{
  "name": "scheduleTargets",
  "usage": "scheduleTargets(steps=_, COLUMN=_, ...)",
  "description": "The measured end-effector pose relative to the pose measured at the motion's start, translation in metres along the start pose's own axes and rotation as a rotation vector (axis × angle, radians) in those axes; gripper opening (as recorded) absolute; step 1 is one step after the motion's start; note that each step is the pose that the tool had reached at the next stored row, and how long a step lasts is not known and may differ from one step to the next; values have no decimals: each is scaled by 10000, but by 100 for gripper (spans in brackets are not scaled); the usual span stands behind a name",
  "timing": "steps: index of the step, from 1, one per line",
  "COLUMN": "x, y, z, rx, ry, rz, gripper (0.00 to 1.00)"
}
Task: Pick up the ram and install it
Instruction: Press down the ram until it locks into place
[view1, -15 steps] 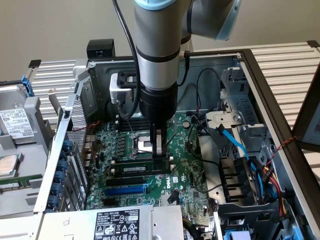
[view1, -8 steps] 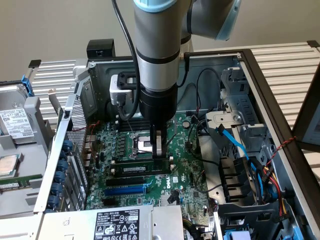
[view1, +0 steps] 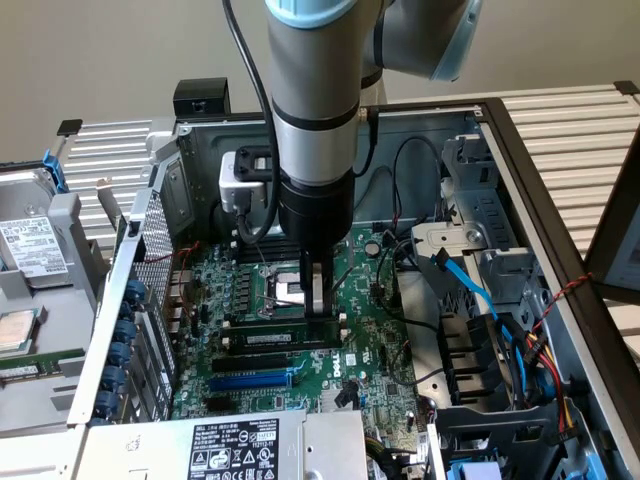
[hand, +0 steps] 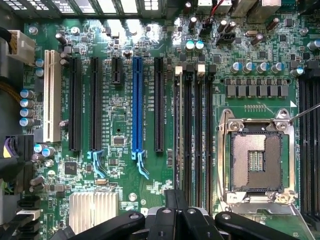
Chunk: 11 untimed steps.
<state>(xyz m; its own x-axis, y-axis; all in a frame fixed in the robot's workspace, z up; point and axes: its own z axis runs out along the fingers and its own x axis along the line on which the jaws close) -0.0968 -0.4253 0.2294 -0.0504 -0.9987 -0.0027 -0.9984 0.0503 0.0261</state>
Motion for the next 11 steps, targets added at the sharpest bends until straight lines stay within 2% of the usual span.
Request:
scheduleTargets(steps=5, x=0, y=1, z=13, rx=12, ry=-1, rz=0, gripper=11)
scheduleTargets(steps=7, x=-1, y=10, z=-2, rx=18, ry=-25, rz=3, gripper=11)
scheduleTargets(steps=9, x=1, y=45, z=-53, rx=21, ry=-15, rz=-1, gripper=11)
scheduleTargets(steps=11, x=3, y=104, z=-64, rx=39, ry=-26, rz=-2, gripper=11)
